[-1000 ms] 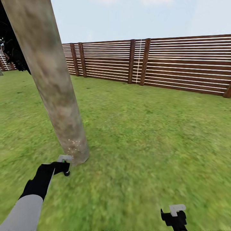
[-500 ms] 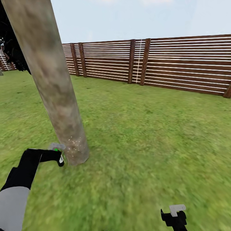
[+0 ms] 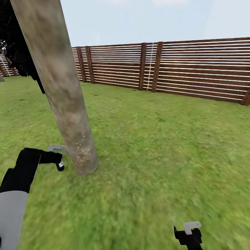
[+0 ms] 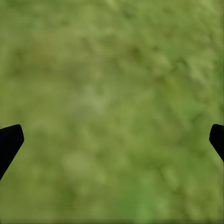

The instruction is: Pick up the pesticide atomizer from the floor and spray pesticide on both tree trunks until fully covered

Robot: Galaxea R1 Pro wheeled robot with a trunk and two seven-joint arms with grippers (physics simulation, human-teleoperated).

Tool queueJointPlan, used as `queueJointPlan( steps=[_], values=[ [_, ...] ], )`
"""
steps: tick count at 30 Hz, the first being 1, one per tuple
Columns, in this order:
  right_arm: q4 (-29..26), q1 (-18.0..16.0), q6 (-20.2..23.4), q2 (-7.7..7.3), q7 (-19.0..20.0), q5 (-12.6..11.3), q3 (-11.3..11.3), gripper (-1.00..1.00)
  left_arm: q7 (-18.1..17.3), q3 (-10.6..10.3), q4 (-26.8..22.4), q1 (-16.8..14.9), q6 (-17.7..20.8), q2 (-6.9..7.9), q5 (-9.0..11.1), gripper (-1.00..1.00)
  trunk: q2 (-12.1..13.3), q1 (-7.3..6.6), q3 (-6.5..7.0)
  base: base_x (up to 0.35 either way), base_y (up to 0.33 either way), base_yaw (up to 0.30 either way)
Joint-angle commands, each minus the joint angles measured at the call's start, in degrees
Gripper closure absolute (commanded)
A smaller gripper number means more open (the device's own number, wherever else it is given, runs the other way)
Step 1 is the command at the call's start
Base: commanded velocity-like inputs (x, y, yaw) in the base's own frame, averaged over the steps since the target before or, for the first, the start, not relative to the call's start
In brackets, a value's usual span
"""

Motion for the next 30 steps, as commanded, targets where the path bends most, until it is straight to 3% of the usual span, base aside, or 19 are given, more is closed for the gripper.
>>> queueJointPlan(
  steps=[1,2,3,8,11,13,16,20,21,22,25,26,27,30],
  values=[
    [0.1,0.0,-0.2,0.01,-0.2,0.6,-0.4,-1.0,-0.6,0.0,0.1,-0.4,1.2,1.48,0.3,1.0,0.0,-0.01,-0.05,0.0,0.0,0.0],
    [0.1,0.0,-0.2,0.01,-0.2,0.6,-0.4,-1.0,-0.6,0.0,0.4,-0.4,1.7,2.58,0.4,1.0,0.0,-0.01,-0.05,0.0,0.0,0.0],
    [0.1,0.0,-0.2,0.01,-0.2,0.6,-0.4,-1.0,-0.6,-0.2,0.7,-0.2,1.8,2.75,0.5,1.0,0.0,-0.01,-0.05,0.0,0.0,0.0],
    [0.1,0.0,-0.2,0.01,-0.2,0.6,-0.4,-1.0,-0.8,-0.1,9.3,0.1,0.9,2.15,0.4,1.0,0.0,-0.01,-0.05,0.0,0.0,0.0],
    [0.1,0.0,-0.2,0.01,-0.2,0.6,-0.4,-1.0,-0.9,0.0,10.4,-0.7,1.0,2.39,0.4,1.0,0.0,-0.01,-0.05,0.0,0.0,0.0],
    [0.1,0.0,-0.2,0.01,-0.2,0.6,-0.4,-1.0,-0.7,0.0,10.6,-6.2,1.3,2.58,0.2,1.0,0.0,-0.01,-0.05,0.0,0.0,0.0],
    [0.1,0.0,-0.2,0.01,-0.2,0.6,-0.4,-1.0,-0.7,-0.1,10.6,-9.6,1.7,2.57,0.1,1.0,0.0,-0.01,-0.05,0.0,0.0,0.0],
    [0.1,0.0,-0.2,0.01,-0.2,0.6,-0.4,-1.0,-0.4,-0.5,13.3,-7.2,0.5,2.31,0.2,1.0,0.0,-0.01,-0.05,0.0,0.0,0.0],
    [0.1,0.0,-0.2,0.01,-0.2,0.6,-0.4,-1.0,-0.3,-0.4,14.6,-6.1,-0.8,2.17,0.3,1.0,0.0,-0.01,-0.05,0.0,0.0,0.0],
    [0.1,0.0,-0.2,0.01,-0.2,0.6,-0.4,-1.0,-0.2,-0.3,17.2,-5.3,-4.5,2.05,0.4,1.0,0.0,-0.01,-0.05,0.0,0.0,0.0],
    [0.1,0.0,-0.2,0.01,-0.2,0.6,-0.4,-1.0,1.3,0.7,28.0,-4.8,-12.6,2.15,0.2,1.0,0.0,-0.01,-0.05,0.0,0.0,0.0],
    [0.1,0.0,-0.2,0.01,-0.2,0.6,-0.4,-1.0,2.0,1.3,29.4,-4.8,-13.9,2.18,0.2,1.0,0.0,-0.01,-0.05,0.0,0.0,0.0],
    [0.1,0.0,-0.2,0.01,-0.2,0.6,-0.4,-1.0,4.6,3.8,31.5,-4.7,-16.4,2.22,0.2,1.0,0.0,-0.01,-0.05,0.0,0.0,0.0],
    [0.1,0.0,-0.2,0.01,-0.2,0.6,-0.4,-1.0,5.8,5.5,31.5,-4.7,-17.2,2.08,0.3,1.0,0.0,-0.01,-0.05,0.0,0.0,0.0]
  ],
)
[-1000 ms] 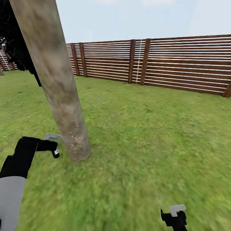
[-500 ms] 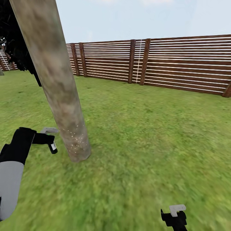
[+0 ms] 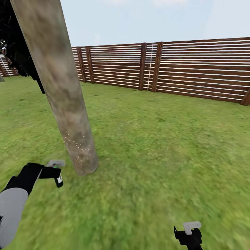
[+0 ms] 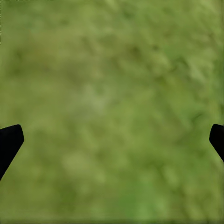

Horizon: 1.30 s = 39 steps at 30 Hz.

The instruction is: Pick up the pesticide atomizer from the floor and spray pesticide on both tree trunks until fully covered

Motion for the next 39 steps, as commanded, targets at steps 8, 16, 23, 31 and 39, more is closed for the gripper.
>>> queueJointPlan(
  steps=[8,16,23,31,39],
  values=[
    [0.1,0.0,-0.2,0.01,-0.1,0.6,-0.4,-1.0,-0.4,0.1,0.0,0.0,0.0,-4.54,1.1,1.0,0.0,-0.01,-0.05,0.0,0.0,0.0],
    [0.1,0.0,-0.2,0.01,-0.2,0.6,-0.4,-1.0,6.7,0.3,2.1,3.4,-0.7,-3.74,1.5,1.0,0.0,-0.01,-0.05,0.0,-0.042,0.0],
    [-0.1,-0.1,-0.3,0.15,-0.5,0.3,-0.5,-1.0,15.5,2.7,4.6,4.1,-8.7,-6.64,6.1,1.0,0.0,-0.01,-0.05,0.013,-0.262,0.0],
    [0.0,0.0,-0.2,0.13,-0.5,0.3,-0.6,-1.0,15.8,2.8,4.7,5.5,-9.6,-6.55,6.8,1.0,0.0,-0.01,-0.05,0.001,-0.276,0.01],
    [0.0,0.0,-0.2,0.31,-0.5,0.3,-0.6,-1.0,16.0,2.8,5.4,5.6,-9.7,-6.75,6.7,1.0,0.0,-0.01,-0.05,0.033,-0.277,0.26]
  ],
)
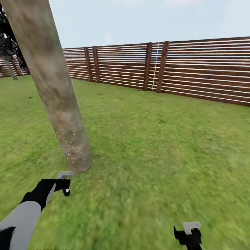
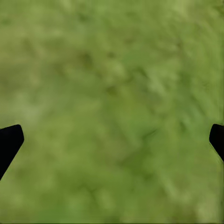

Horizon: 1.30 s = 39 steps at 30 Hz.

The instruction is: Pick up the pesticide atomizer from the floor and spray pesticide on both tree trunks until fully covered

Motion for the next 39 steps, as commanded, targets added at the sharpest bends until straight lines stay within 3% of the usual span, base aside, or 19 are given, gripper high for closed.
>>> queueJointPlan(
  steps=[1,19,24,39],
  values=[
    [0.1,0.0,-0.2,0.04,-0.1,0.6,-0.4,-1.0,-0.5,0.5,-0.1,-0.1,0.3,-0.07,-0.6,1.0,0.0,0.0,-0.05,0.126,-0.275,0.277],
    [0.1,0.0,-0.2,-0.02,0.0,0.7,-0.4,-1.0,-0.3,0.6,0.0,-0.1,0.3,-0.11,-0.8,1.0,0.0,0.0,-0.05,0.15,-0.264,0.026],
    [0.1,0.0,-0.2,0.03,-0.1,0.6,-0.4,-1.0,3.8,0.6,0.0,-0.1,0.3,0.18,-0.6,1.0,0.0,0.0,-0.05,0.122,-0.262,0.011],
    [0.1,0.0,-0.2,0.07,-0.1,0.6,-0.4,-1.0,4.6,0.5,0.0,-0.1,0.4,-0.07,-0.7,1.0,0.0,0.0,-0.05,0.043,-0.269,0.247]
  ],
)
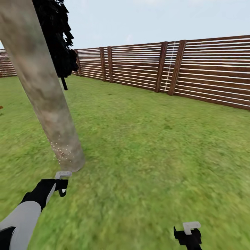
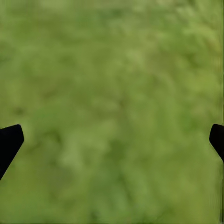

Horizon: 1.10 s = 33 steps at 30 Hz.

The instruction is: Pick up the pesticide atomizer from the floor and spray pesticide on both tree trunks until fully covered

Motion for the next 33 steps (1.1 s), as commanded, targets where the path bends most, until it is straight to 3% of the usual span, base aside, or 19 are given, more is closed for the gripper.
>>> queueJointPlan(
  steps=[1,16,33],
  values=[
    [0.1,0.0,-0.2,0.01,-0.1,0.6,-0.5,-1.0,-0.5,0.5,-0.1,0.0,0.3,-0.06,-0.6,1.0,0.0,0.0,-0.05,0.129,-0.258,0.063],
    [0.1,0.0,-0.2,-0.08,-0.1,0.7,-0.4,-1.0,0.3,0.5,-0.1,0.0,0.3,-0.07,-0.6,1.0,0.0,0.0,-0.05,0.223,-0.195,0.017],
    [0.1,0.0,-0.2,0.01,-0.1,0.7,-0.4,-1.0,3.7,0.6,-0.1,0.0,0.3,0.02,-0.5,1.0,0.0,0.0,-0.05,0.145,-0.241,0.27]
  ],
)
